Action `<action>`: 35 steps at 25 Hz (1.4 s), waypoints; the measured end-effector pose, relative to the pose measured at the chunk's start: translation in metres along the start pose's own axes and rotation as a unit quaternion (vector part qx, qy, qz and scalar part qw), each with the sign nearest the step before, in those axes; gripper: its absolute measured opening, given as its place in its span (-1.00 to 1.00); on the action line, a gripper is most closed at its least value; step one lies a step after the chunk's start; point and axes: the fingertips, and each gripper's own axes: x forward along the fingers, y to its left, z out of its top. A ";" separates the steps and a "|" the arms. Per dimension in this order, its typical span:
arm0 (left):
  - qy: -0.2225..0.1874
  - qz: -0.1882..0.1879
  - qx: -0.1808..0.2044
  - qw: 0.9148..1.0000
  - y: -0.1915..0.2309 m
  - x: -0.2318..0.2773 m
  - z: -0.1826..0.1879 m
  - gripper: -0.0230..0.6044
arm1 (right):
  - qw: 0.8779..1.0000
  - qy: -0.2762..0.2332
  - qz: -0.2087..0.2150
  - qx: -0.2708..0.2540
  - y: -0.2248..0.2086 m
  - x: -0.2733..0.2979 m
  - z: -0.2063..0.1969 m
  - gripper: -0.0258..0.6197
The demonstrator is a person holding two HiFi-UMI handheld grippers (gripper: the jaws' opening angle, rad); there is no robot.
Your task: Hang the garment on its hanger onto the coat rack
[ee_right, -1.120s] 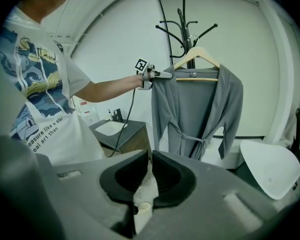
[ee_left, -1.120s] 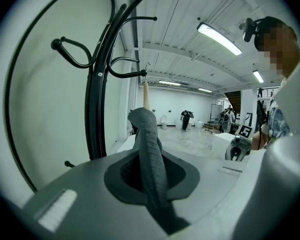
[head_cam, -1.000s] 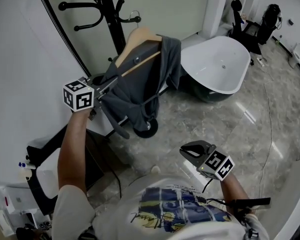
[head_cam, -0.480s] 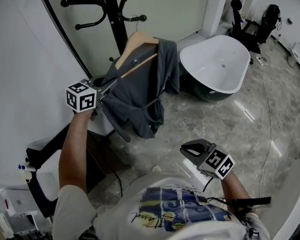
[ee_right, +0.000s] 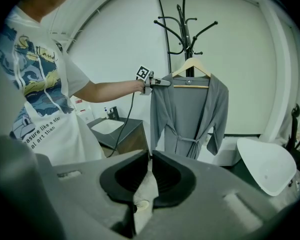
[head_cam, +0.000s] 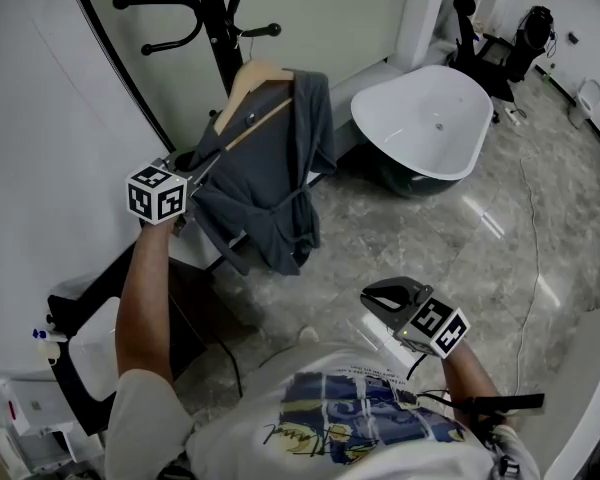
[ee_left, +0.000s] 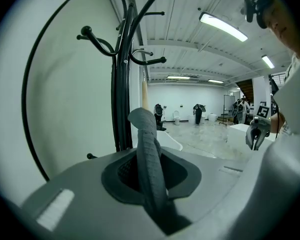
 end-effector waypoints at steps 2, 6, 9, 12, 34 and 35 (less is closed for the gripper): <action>0.004 0.014 0.012 1.000 0.000 -0.001 -0.001 -0.68 | 1.000 0.001 0.000 0.000 0.002 -0.004 -0.003 -0.83; 0.023 0.070 0.048 0.996 0.006 -0.009 -0.002 -0.37 | 1.000 0.000 0.000 -0.003 0.006 -0.014 -0.008 -0.83; 0.029 0.122 0.071 0.990 0.007 -0.027 0.002 -0.16 | 1.000 0.001 0.001 -0.008 0.012 -0.023 -0.014 -0.83; 0.029 0.172 0.093 0.980 -0.002 -0.050 0.006 -0.12 | 1.000 0.006 0.002 -0.021 0.019 -0.031 -0.022 -0.83; 0.001 0.009 0.032 0.999 -0.417 -0.073 -0.059 -0.92 | 0.998 0.002 0.043 -0.053 0.104 -0.103 -0.101 -0.91; 0.003 -0.008 0.029 1.000 -0.440 -0.073 -0.064 -0.92 | 0.997 0.000 0.045 -0.055 0.110 -0.106 -0.104 -0.91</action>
